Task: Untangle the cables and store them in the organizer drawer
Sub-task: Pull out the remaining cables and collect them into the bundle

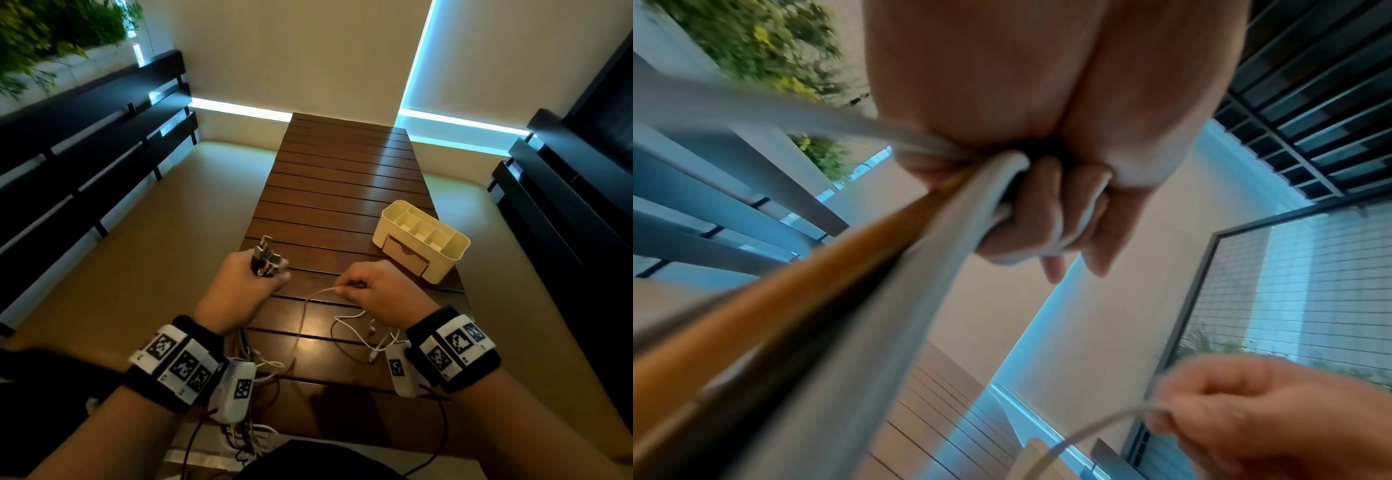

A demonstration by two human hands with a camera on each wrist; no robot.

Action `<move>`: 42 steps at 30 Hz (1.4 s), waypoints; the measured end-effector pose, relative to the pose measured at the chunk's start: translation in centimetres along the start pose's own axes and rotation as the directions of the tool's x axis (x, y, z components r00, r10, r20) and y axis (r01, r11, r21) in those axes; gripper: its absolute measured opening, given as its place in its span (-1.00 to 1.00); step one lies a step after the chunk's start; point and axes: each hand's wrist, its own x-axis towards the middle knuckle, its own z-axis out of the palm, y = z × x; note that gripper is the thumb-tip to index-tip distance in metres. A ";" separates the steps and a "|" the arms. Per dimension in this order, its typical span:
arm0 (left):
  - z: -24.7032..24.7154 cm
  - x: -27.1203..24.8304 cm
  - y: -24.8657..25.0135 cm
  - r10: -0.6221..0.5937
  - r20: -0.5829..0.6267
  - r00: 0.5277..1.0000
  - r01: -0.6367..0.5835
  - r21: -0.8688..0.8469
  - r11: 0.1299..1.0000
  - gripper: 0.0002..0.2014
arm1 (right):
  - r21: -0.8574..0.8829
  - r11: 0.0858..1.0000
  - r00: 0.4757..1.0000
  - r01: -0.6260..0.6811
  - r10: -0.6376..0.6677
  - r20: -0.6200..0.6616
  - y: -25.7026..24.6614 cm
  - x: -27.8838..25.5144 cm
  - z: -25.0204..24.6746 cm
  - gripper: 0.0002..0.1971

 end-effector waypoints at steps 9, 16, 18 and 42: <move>1.2 -0.6 1.2 0.053 0.265 0.963 -0.030 -0.089 0.996 -0.80 | 0.193 0.971 0.988 0.138 -0.120 -0.102 -1.7 -0.3 -0.7 -0.94; -2.0 0.1 -0.7 -0.182 0.179 0.967 0.228 -0.286 0.930 -0.87 | 0.364 0.931 0.940 -0.025 0.146 -0.308 2.3 -0.8 -0.1 -0.87; -2.0 0.2 -0.2 -0.171 0.244 0.954 0.201 -0.102 0.974 -0.84 | 0.330 0.944 0.920 0.010 0.121 -0.373 1.9 -0.8 -0.3 -0.88; 0.5 0.2 2.5 -0.099 0.237 0.966 0.117 -0.061 0.991 -0.87 | 0.245 0.970 0.998 0.005 0.009 -0.057 -0.5 -3.4 1.0 -0.90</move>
